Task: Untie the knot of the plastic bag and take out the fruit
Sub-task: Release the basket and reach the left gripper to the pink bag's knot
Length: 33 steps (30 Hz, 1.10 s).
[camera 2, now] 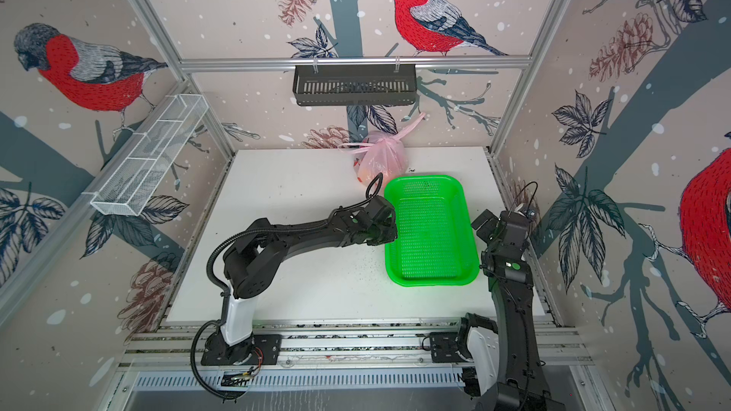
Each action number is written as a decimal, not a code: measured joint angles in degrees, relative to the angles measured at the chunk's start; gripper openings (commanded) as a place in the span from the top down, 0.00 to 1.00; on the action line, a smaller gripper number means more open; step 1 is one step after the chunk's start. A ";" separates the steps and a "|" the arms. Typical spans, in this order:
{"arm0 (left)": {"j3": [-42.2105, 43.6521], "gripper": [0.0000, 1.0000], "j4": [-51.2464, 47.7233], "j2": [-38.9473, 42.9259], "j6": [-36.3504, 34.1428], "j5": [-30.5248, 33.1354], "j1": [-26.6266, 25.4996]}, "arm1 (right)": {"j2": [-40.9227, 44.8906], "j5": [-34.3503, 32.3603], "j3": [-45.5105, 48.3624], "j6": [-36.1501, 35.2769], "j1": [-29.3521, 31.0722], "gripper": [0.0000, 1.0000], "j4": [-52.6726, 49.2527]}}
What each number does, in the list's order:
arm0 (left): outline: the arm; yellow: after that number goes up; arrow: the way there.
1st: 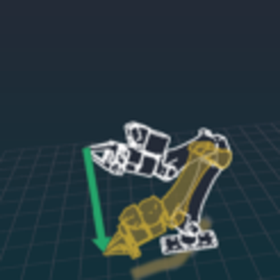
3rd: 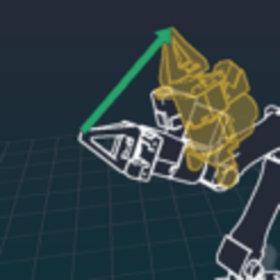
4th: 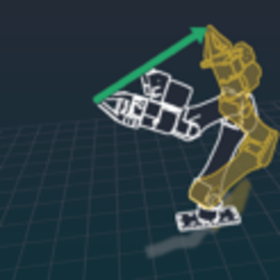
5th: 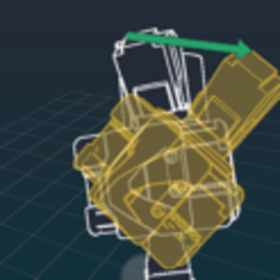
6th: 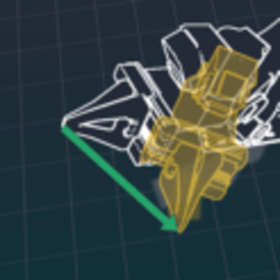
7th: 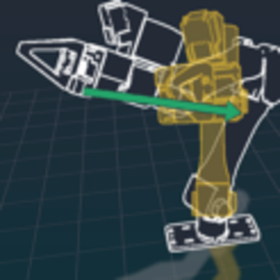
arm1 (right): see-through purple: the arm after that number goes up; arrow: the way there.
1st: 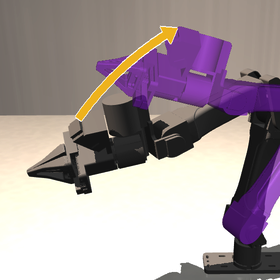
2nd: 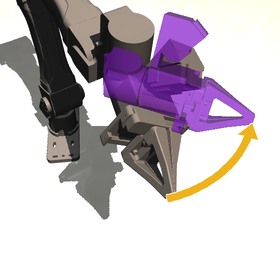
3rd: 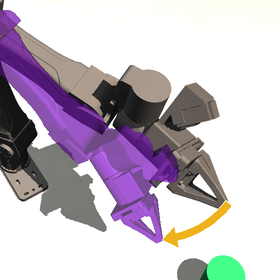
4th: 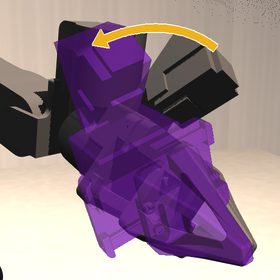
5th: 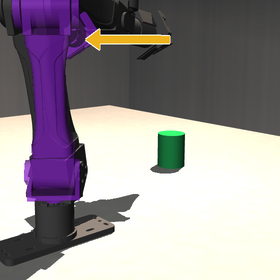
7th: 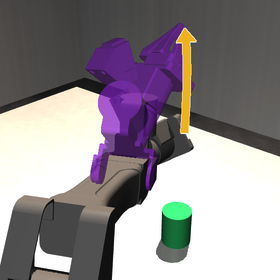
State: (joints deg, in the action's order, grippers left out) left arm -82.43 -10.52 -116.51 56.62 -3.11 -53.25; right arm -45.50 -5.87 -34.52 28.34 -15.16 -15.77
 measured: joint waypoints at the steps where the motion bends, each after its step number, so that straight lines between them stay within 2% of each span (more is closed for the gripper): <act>1: -0.13 0.71 0.00 -0.07 0.04 0.13 0.00 | 0.00 0.00 0.00 0.00 0.00 0.01 0.00; 11: -1.77 0.54 -0.87 0.04 -0.81 1.25 0.00 | 0.13 1.29 0.00 0.00 0.02 0.01 0.00; 15: -2.71 0.50 -3.54 3.69 -2.36 3.65 1.03 | 1.18 2.43 0.00 -0.02 0.59 0.01 0.02; 18: -3.54 0.42 -4.20 7.02 -4.02 5.95 2.75 | 2.40 2.82 -0.07 -0.13 2.69 0.01 0.00; 21: -4.70 0.34 -5.51 9.49 -6.78 7.91 5.40 | 3.41 2.16 -0.90 -0.26 6.64 0.01 -0.22; 25: -10.29 0.28 -7.76 8.90 -12.94 7.96 10.54 | 3.93 -1.68 -2.51 -0.24 14.53 0.01 -0.92; 28: -18.18 0.23 -9.84 5.05 -18.62 7.69 14.08 | 3.93 -4.72 -3.32 -0.04 20.81 0.01 -1.27; 33: -32.39 0.16 -13.68 -4.00 -29.22 8.85 17.09 | 2.56 -10.32 -3.43 0.59 29.53 0.01 -1.33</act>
State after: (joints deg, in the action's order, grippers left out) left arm -114.83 -24.21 -120.51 27.40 5.74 -36.16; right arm -42.94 -16.19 -37.95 28.93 14.37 -17.10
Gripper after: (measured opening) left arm 0.833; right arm 0.993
